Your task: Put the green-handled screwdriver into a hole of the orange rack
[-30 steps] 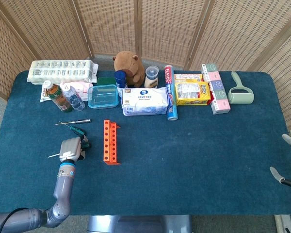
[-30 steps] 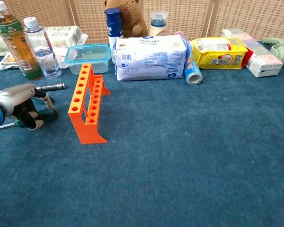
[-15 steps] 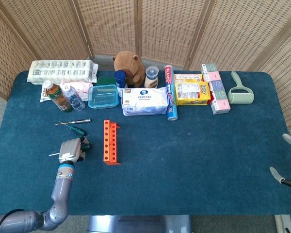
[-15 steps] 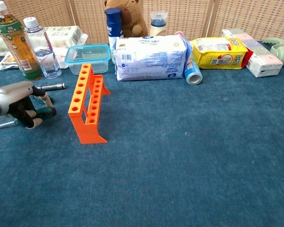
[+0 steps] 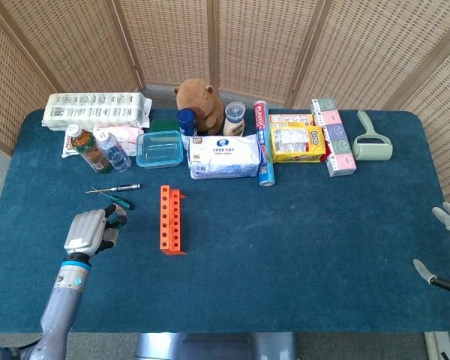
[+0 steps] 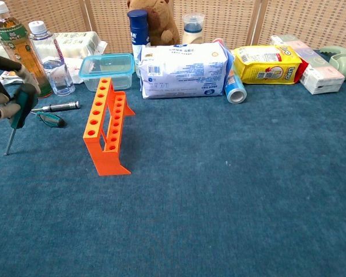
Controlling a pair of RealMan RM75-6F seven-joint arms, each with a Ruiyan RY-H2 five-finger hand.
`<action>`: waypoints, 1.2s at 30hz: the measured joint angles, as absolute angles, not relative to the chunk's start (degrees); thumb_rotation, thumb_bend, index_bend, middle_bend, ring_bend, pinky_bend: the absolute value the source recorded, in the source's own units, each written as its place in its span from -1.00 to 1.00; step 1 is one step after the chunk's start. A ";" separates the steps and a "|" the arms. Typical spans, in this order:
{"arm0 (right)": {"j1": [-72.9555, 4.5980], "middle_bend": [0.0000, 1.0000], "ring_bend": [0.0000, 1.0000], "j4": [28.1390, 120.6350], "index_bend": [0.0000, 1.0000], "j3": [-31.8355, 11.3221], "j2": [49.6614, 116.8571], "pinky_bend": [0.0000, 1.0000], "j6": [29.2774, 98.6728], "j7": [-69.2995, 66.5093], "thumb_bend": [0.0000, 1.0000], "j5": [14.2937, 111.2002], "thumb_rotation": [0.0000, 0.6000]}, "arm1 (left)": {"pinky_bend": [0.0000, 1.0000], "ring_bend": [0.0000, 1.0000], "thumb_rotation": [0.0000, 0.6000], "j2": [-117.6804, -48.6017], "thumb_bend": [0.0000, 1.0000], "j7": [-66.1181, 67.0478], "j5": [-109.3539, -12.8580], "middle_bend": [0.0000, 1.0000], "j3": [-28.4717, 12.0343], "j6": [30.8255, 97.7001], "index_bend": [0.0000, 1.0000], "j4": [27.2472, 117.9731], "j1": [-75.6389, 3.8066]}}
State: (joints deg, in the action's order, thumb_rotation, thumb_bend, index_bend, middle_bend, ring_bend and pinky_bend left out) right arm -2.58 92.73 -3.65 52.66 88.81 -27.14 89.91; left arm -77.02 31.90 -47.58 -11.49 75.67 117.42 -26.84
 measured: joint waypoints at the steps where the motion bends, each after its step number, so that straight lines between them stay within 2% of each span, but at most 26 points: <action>1: -2.59 -0.95 -0.98 92.76 -0.85 -3.63 52.67 -0.91 88.81 -27.10 -0.36 89.92 1.00 | 0.98 0.91 1.00 -76.39 -0.06 31.62 -48.17 1.00 -11.30 75.86 -0.16 118.23 -26.60; 14: -2.55 -0.95 -0.98 92.79 -0.86 -3.73 52.67 -0.91 88.88 -27.08 -0.36 89.61 1.00 | 0.98 0.91 1.00 -68.98 -0.06 28.50 -56.91 1.00 -8.30 78.21 -0.16 128.08 -23.63; 29: -2.62 -0.95 -0.98 92.87 -0.86 -3.66 52.73 -0.91 88.71 -26.80 -0.36 89.63 1.00 | 0.98 0.91 1.00 -63.84 -0.05 27.05 -64.44 1.00 -6.43 80.16 -0.16 134.65 -21.52; 36: -2.56 -0.95 -0.98 92.94 -0.86 -3.67 52.72 -0.91 88.78 -26.67 -0.36 89.52 1.00 | 0.98 0.91 1.00 -63.10 -0.05 26.40 -69.62 1.00 -5.89 80.19 -0.16 134.98 -21.23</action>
State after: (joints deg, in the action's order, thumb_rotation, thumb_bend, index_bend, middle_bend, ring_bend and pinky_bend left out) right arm -2.56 92.94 -3.67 52.72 88.78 -26.67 89.52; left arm -63.10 26.40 -69.62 -5.89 80.19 134.98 -21.23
